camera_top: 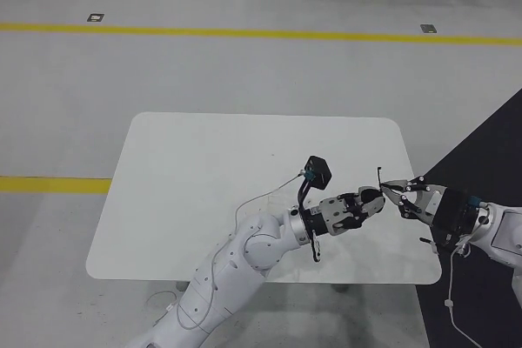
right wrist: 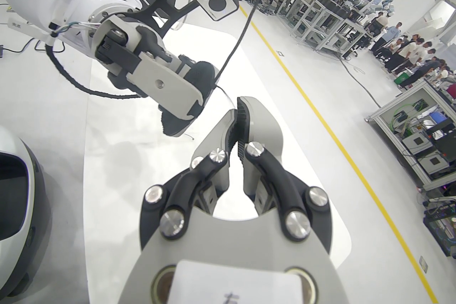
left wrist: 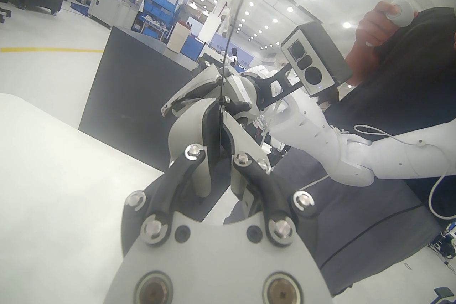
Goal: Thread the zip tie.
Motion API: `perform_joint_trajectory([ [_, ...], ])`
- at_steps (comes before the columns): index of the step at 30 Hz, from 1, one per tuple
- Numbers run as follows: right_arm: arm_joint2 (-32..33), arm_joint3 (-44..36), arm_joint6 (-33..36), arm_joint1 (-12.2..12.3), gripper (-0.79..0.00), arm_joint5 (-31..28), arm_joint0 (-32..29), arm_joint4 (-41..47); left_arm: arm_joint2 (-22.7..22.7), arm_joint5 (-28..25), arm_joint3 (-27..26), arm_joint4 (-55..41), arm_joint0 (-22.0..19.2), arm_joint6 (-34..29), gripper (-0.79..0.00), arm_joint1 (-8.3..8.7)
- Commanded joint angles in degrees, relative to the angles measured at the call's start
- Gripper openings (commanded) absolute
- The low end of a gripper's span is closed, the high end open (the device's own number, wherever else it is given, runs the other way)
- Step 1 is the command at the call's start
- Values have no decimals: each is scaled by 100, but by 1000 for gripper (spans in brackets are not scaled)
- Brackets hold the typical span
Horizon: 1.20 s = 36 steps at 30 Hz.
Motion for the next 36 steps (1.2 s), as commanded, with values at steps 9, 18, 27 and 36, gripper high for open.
perform_joint_trajectory([
  [9, 111, 43, 175, -17, -785, 94, -13, 166, -61, -13, -40, -2, 40, -75, -785, 11],
  [18, 111, 43, 175, -17, 0, 94, -13, 166, -144, -84, -148, 74, 114, 37, -785, 28],
  [27, 212, 230, 536, -3, 0, -177, 62, 625, -219, -97, -199, 203, 147, 145, -785, 40],
  [36, -95, 615, 2255, 212, 0, -565, 446, 2637, -257, -108, -221, 258, 206, 204, -785, 49],
])
